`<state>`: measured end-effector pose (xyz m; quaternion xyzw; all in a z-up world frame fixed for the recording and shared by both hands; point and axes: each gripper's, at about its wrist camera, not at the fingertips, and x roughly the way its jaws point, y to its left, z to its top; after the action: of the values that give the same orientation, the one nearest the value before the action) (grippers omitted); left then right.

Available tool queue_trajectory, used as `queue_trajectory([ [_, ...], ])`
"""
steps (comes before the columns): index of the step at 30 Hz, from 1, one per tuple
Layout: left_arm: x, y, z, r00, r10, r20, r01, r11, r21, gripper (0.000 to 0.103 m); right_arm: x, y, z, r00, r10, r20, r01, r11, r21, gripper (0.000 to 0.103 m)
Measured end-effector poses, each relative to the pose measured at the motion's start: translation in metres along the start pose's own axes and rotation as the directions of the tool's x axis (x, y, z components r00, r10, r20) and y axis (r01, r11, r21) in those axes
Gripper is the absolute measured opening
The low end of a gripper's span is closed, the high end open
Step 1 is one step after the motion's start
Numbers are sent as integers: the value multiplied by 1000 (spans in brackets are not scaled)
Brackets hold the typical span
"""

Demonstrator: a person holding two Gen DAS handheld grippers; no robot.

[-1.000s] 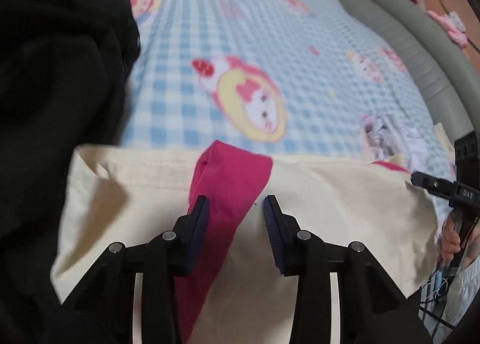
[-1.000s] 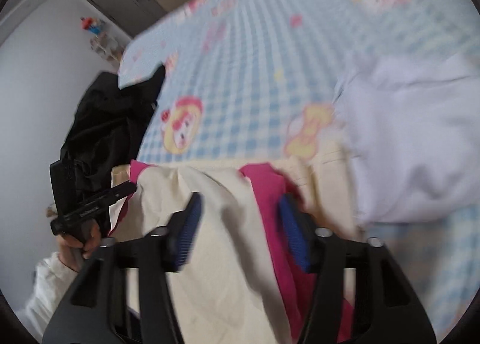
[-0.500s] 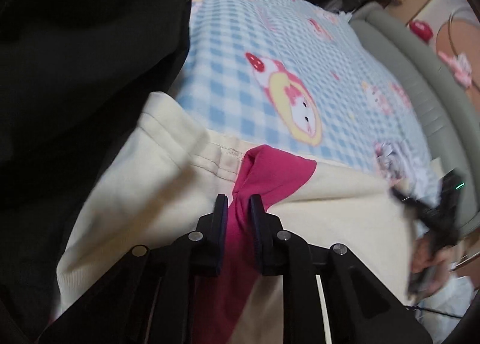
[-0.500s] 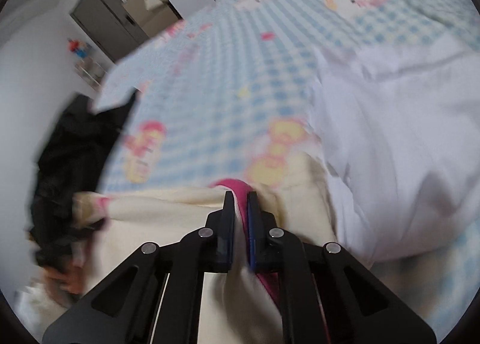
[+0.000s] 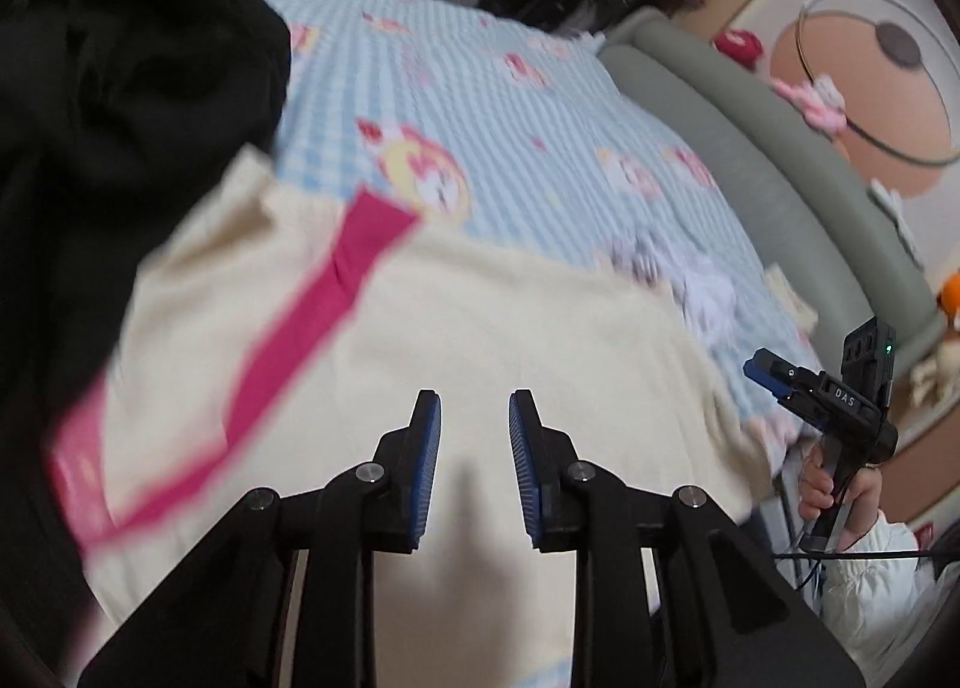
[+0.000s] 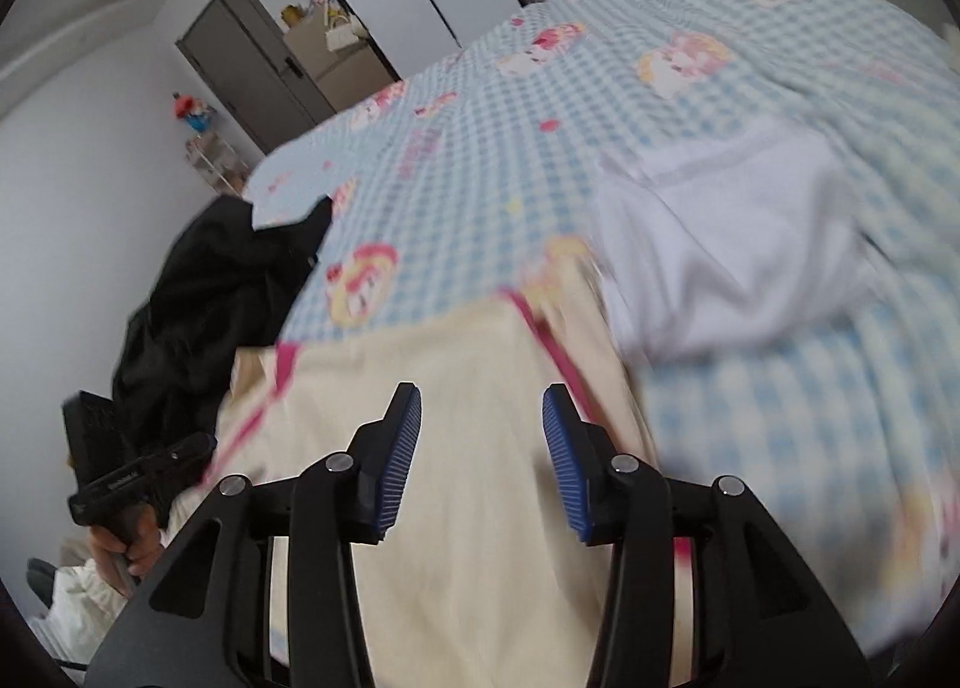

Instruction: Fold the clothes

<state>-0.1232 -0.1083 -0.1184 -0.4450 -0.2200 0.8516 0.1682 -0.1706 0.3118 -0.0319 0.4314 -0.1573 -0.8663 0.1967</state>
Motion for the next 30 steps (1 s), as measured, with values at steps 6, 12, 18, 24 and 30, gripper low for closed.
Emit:
queue_trajectory([
  [6,-19,49,-28,986,165,-31,-167,981,-100,19,-11,-36,-64,994,-21,-108,28,998,60,42],
  [12,-67,74,-28,974,223,36,-215,964,-155,19,-17,-63,-74,976,-129,-176,153,980,128,23],
  [18,-70,31,-41,996,85,34,-83,995,-53,23,-61,-62,-65,974,-219,-61,225,967,121,38],
  [24,3,-49,-38,990,-21,-141,46,984,173,23,-81,-104,-63,956,-291,-47,293,920,261,39],
  [30,75,-140,-60,946,-50,-320,173,914,367,23,-49,-90,-85,982,-76,-172,112,972,208,40],
])
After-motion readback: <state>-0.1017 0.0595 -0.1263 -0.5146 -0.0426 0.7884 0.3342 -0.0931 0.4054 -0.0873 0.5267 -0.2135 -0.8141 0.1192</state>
